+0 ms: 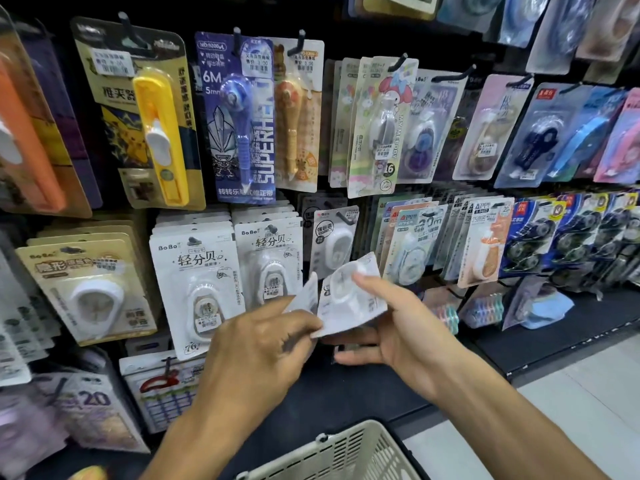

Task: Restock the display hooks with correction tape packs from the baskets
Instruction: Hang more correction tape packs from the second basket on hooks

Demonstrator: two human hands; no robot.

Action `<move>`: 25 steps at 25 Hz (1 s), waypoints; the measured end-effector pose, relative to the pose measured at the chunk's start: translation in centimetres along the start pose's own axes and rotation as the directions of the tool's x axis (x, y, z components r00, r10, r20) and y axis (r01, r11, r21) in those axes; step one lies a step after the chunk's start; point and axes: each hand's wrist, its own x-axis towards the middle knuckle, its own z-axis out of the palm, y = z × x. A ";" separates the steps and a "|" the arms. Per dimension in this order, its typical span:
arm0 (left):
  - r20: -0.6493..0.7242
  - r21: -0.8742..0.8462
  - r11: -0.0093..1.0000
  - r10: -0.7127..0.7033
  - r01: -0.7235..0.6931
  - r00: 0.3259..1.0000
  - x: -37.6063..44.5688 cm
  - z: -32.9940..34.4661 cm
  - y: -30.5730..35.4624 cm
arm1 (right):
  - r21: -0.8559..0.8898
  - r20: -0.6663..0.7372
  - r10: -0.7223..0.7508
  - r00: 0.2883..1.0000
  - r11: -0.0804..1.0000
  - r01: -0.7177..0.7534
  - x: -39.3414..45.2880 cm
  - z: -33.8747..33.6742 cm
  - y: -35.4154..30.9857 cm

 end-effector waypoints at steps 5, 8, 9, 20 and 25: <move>-0.053 -0.118 0.975 -0.195 0.187 0.979 0.9 -0.9 -0.7 | -0.099 -0.196 -0.296 0.935 0.954 0.282 1.4 -2.8 -1.6; -0.119 -0.278 0.898 -0.385 0.342 0.915 1.4 -1.5 -1.3 | -0.186 -0.211 -0.303 0.929 0.946 0.266 2.1 -3.0 -2.1; -0.118 -0.331 0.867 -0.429 0.372 0.896 1.5 -1.5 -1.5 | -0.238 -0.227 -0.290 0.930 0.942 0.236 2.4 -2.9 -2.0; 0.029 -0.773 0.439 -0.696 0.457 0.717 2.1 -1.3 -2.8 | -0.238 -0.492 -0.317 0.811 0.945 0.225 3.2 -2.2 -0.2; 0.070 -0.871 0.251 -0.788 0.423 0.611 1.8 -1.1 -2.5 | 0.108 0.039 -0.109 0.993 0.989 0.105 2.0 -1.0 1.1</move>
